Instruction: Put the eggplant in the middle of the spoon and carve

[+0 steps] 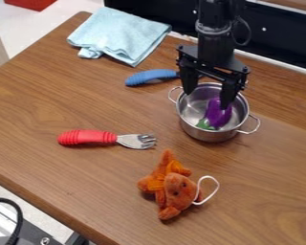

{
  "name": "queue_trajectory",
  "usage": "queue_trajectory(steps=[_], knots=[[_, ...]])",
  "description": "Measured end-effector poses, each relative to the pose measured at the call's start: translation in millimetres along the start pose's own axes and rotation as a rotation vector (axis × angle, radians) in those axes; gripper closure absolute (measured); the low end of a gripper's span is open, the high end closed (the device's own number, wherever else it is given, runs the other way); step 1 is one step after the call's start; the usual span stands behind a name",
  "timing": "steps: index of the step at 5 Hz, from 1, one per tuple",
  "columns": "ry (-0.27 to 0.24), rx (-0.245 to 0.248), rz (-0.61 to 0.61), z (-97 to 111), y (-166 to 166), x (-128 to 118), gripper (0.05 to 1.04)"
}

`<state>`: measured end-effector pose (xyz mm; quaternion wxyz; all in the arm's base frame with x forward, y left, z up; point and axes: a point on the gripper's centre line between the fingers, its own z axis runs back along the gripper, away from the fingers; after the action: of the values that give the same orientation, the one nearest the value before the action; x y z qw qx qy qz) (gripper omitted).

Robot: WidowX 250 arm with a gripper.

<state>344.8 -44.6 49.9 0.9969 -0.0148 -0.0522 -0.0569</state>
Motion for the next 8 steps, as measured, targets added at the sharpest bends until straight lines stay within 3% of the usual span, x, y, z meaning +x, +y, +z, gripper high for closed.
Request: queue_trajectory(steps=[2, 6, 7, 8], knots=[[-0.002, -0.048, 0.0, -8, -4, 2, 0.084], [-0.009, -0.003, 0.03, -38, 9, -2, 0.116], [-0.018, 0.004, 0.036, -40, 10, -3, 0.357], [-0.014, 0.009, 0.029, -40, 8, -5, 0.453]])
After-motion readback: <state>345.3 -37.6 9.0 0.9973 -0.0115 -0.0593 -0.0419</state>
